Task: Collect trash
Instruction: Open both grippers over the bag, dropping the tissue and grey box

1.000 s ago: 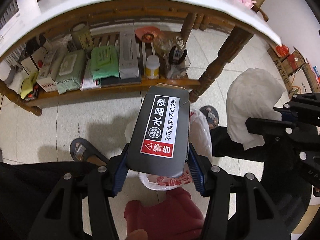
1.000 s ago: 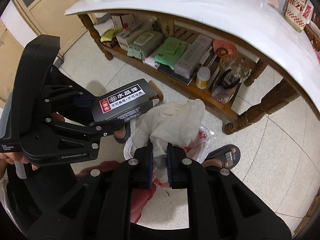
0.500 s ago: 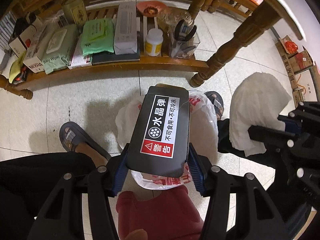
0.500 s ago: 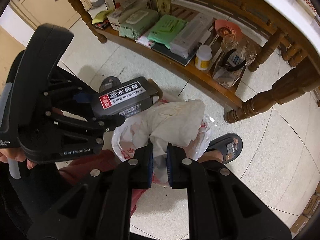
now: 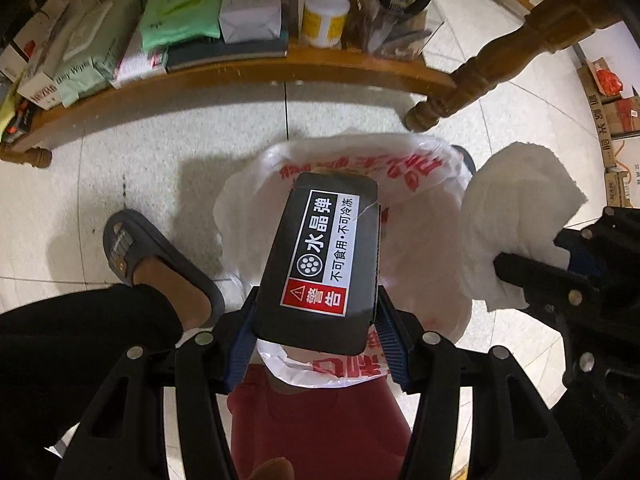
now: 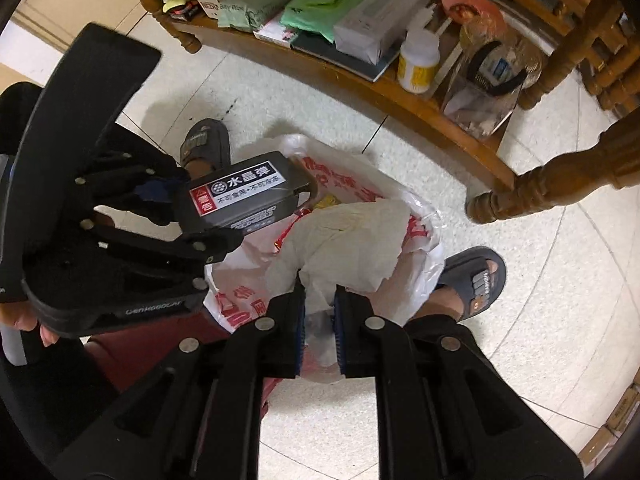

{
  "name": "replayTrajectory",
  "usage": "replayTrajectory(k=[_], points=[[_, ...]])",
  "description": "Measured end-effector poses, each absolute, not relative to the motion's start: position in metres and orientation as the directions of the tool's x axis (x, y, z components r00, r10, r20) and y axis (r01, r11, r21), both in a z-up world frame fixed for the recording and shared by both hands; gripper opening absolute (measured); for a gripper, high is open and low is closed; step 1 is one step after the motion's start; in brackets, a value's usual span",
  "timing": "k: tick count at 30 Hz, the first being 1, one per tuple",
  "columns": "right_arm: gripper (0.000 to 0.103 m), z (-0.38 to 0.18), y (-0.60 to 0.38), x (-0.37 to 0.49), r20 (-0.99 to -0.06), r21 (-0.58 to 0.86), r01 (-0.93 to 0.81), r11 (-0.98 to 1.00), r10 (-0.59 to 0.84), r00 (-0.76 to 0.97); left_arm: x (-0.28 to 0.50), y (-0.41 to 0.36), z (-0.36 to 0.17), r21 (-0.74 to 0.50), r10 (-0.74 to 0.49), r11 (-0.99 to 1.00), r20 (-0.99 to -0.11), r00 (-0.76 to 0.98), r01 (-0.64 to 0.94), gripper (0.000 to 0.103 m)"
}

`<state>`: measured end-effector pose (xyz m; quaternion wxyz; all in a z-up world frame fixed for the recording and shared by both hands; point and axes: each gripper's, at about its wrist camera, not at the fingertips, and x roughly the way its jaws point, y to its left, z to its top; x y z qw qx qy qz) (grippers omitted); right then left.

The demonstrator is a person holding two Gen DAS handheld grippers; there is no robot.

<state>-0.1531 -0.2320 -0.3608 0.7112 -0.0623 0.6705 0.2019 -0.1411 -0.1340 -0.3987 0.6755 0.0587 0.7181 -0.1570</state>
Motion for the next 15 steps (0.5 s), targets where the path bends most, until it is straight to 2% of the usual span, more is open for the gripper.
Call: replayTrajectory(k=[7, 8, 9, 11, 13, 14, 15], points=[[0.018, -0.391, -0.235, -0.146, -0.974, 0.22, -0.322, 0.921, 0.223, -0.03, -0.143, -0.134, -0.421, -0.136, -0.103, 0.947, -0.986, -0.128, 0.289, 0.054], [0.029, -0.393, -0.234, -0.145, -0.974, 0.222, -0.326, 0.919, 0.223, -0.037, -0.142, -0.134, -0.422, -0.137, -0.103, 0.947, -0.986, -0.129, 0.291, 0.056], [0.051, -0.393, -0.232, -0.145, -0.977, 0.212, -0.331, 0.919, 0.212, -0.036, -0.142, -0.135, -0.422, -0.135, -0.102, 0.947, -0.987, -0.126, 0.292, 0.067], [0.062, -0.395, -0.232, -0.144, -0.984, 0.175, -0.335, 0.926, 0.179, -0.021, -0.14, -0.131, -0.42, -0.117, -0.088, 0.952, -0.99, -0.114, 0.282, 0.072], [0.066, -0.395, -0.235, -0.143, -0.982, 0.184, -0.324, 0.928, 0.189, -0.017, -0.138, -0.128, -0.42, -0.125, -0.096, 0.956, -0.988, -0.118, 0.266, 0.078], [0.071, -0.395, -0.237, -0.143, -0.982, 0.181, -0.321, 0.93, 0.187, -0.014, -0.138, -0.128, -0.418, -0.112, -0.087, 0.957, -0.991, -0.106, 0.268, 0.079], [0.071, -0.394, -0.238, -0.143, -0.982, 0.181, -0.318, 0.931, 0.187, -0.01, -0.137, -0.127, -0.417, -0.114, -0.09, 0.957, -0.991, -0.102, 0.266, 0.08]])
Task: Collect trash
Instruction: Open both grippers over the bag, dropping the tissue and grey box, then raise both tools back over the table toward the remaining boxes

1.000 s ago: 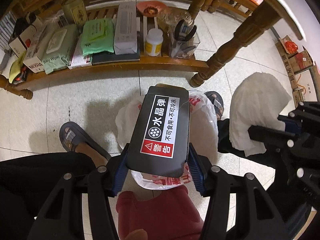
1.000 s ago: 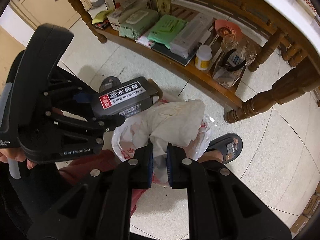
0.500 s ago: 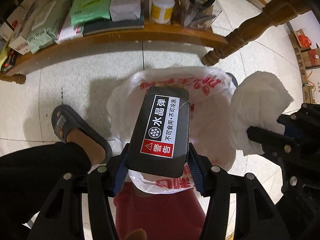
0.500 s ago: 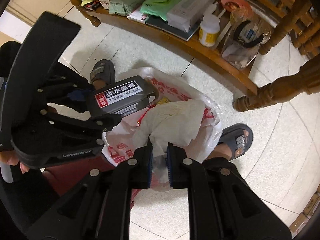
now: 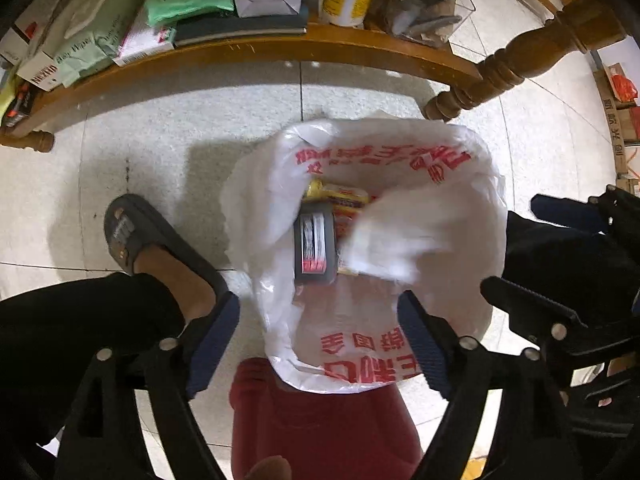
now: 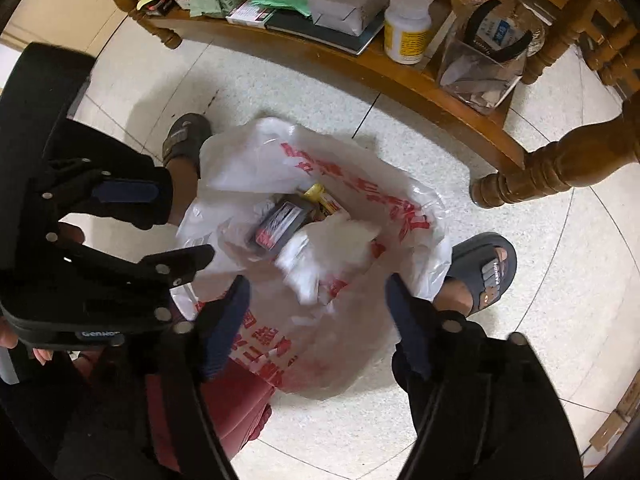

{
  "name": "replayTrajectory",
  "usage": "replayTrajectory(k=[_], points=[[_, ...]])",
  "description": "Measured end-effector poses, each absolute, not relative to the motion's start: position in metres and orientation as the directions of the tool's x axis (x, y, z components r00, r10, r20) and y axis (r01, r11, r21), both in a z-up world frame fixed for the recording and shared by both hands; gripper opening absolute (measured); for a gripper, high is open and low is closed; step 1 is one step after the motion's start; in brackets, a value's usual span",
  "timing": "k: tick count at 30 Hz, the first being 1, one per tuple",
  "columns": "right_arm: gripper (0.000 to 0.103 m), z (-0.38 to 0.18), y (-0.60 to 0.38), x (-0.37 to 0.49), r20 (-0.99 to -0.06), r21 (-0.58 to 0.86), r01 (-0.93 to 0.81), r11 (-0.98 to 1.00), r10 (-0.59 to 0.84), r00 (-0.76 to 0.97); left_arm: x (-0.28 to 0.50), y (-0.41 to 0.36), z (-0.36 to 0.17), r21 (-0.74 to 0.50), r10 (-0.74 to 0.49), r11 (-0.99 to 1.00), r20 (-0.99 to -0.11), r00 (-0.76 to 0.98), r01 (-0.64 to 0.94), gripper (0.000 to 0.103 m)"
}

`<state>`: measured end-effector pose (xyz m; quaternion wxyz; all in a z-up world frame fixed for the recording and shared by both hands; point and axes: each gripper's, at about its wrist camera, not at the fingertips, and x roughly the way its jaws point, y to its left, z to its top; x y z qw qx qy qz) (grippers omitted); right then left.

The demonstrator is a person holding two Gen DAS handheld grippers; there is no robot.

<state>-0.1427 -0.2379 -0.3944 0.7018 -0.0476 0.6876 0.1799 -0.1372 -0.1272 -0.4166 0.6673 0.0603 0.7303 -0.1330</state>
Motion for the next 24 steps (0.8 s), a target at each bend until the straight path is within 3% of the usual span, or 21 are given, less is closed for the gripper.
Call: replayTrajectory(k=[15, 24], points=[[0.071, -0.38, -0.242, -0.14, -0.976, 0.199, -0.307, 0.931, 0.215, 0.02, -0.127, -0.114, -0.399, -0.145, -0.139, 0.972, -0.989, -0.041, 0.187, 0.08], [0.072, -0.339, -0.241, -0.139, -0.967, 0.205, -0.323, 0.924, 0.243, 0.081, -0.118, -0.105, -0.357, -0.176, -0.189, 0.969, -0.98, 0.058, 0.175, 0.08]])
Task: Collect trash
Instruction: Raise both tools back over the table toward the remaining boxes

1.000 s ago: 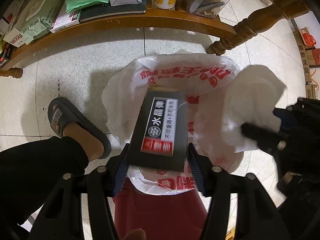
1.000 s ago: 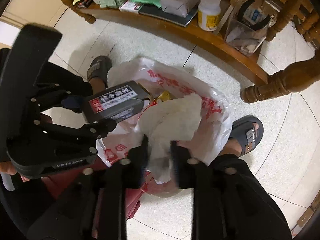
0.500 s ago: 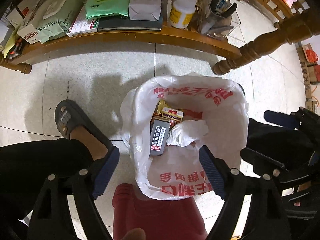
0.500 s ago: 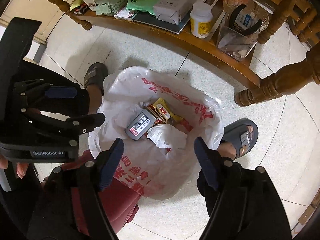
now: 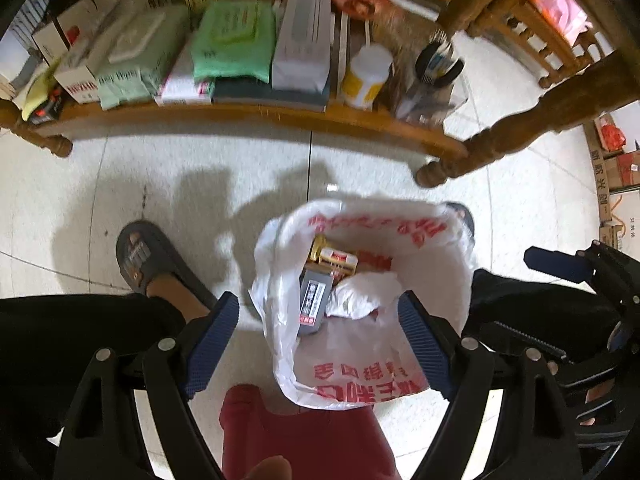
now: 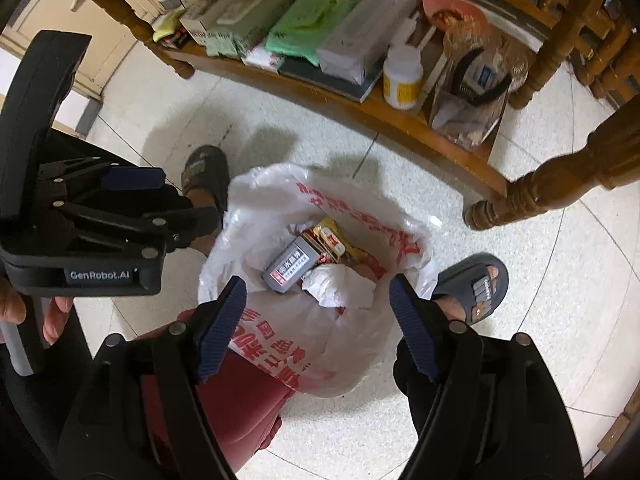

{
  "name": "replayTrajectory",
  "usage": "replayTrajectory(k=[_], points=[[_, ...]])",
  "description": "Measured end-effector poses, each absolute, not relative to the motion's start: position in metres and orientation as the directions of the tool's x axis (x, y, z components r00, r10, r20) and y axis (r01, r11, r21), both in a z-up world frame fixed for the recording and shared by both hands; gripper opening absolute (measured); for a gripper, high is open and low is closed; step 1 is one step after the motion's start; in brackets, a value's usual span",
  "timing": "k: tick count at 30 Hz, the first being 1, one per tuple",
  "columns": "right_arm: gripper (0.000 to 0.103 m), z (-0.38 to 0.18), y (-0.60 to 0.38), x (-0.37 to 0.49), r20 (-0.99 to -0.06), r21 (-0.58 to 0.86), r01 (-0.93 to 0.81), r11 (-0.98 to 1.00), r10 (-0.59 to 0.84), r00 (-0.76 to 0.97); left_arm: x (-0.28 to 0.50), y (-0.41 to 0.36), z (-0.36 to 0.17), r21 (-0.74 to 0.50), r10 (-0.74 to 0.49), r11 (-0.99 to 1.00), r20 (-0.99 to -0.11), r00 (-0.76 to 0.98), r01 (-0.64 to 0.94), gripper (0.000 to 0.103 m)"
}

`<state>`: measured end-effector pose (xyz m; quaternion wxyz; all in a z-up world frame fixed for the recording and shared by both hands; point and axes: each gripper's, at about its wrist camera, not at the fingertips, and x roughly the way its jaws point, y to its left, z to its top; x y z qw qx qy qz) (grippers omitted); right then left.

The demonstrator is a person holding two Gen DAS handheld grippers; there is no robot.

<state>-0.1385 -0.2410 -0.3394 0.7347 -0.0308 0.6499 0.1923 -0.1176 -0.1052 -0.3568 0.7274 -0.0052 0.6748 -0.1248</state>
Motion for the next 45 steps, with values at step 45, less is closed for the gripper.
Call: replayTrajectory(k=[45], points=[[0.079, -0.098, -0.221, -0.139, -0.868, 0.112, -0.401, 0.909, 0.285, 0.406, -0.094, -0.036, -0.115, -0.081, -0.174, 0.979, -0.812, 0.557, 0.187, 0.08]])
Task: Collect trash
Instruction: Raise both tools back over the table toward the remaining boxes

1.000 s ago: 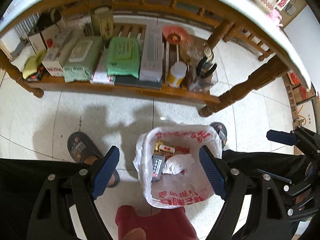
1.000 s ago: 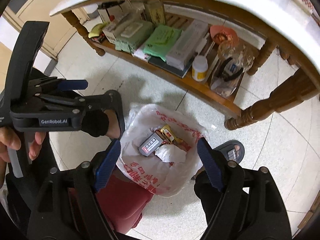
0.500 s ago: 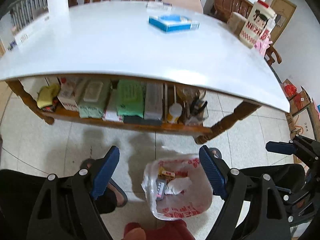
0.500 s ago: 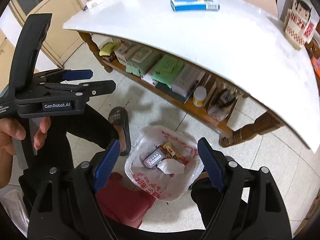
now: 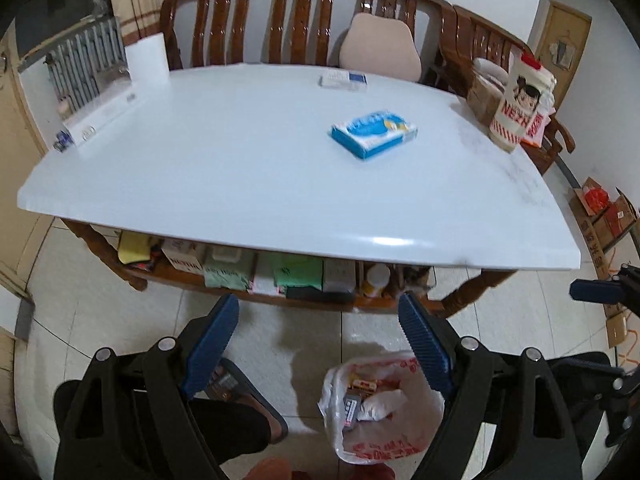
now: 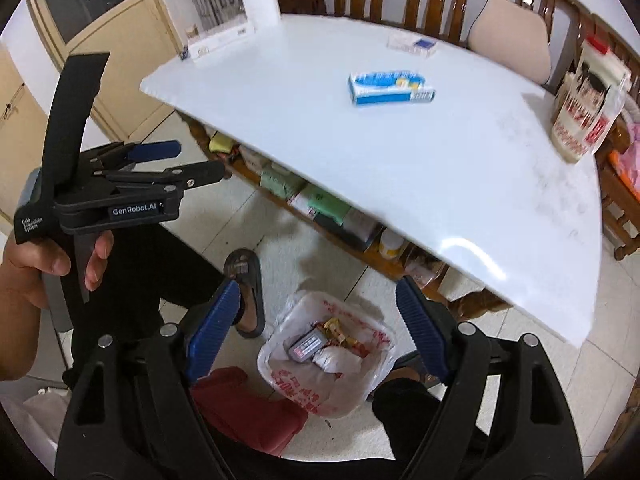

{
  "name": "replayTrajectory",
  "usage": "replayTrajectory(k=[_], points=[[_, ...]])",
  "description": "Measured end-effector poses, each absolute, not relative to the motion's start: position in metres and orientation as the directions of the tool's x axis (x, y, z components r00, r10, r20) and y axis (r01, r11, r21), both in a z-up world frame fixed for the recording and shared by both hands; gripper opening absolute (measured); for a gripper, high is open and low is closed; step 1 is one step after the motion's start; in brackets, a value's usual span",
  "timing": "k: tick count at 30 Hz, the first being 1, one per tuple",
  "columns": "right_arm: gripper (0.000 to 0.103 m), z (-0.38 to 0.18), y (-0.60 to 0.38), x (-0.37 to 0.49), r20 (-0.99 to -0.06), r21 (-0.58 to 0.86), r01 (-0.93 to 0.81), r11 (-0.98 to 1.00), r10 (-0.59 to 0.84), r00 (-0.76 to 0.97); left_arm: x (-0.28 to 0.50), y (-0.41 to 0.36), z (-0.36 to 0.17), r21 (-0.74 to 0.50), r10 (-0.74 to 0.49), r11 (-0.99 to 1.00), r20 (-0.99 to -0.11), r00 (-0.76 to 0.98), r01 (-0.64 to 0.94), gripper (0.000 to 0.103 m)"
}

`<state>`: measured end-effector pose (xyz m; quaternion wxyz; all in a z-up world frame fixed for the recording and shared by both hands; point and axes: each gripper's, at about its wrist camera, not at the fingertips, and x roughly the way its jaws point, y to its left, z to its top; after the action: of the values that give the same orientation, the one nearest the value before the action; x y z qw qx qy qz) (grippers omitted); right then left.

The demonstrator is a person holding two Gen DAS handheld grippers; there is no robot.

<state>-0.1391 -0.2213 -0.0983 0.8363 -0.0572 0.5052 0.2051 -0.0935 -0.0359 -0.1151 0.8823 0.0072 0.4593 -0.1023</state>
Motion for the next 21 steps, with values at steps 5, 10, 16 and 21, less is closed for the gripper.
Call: replayTrajectory(k=[5, 10, 16, 21], points=[[0.085, -0.07, -0.223, -0.13, -0.843, 0.103, -0.378, 0.92, 0.283, 0.458, -0.086, -0.033, -0.096, -0.064, -0.162, 0.981, -0.785, 0.597, 0.181, 0.08], [0.085, -0.047, -0.224, -0.116, -0.809, 0.122, -0.336, 0.934, 0.289, 0.512, -0.074, -0.032, -0.08, -0.049, -0.15, 0.984, -0.761, 0.631, 0.174, 0.08], [0.085, -0.035, -0.223, -0.096, -0.791, 0.108, -0.305, 0.946, 0.268, 0.55, -0.05, -0.034, -0.064, -0.034, -0.146, 0.983, -0.729, 0.669, 0.178, 0.08], [0.085, -0.033, -0.218, -0.066, -0.797, 0.062, -0.338, 0.939, 0.25, 0.549, -0.023, -0.045, -0.065, -0.02, -0.158, 0.978, -0.726, 0.669, 0.21, 0.083]])
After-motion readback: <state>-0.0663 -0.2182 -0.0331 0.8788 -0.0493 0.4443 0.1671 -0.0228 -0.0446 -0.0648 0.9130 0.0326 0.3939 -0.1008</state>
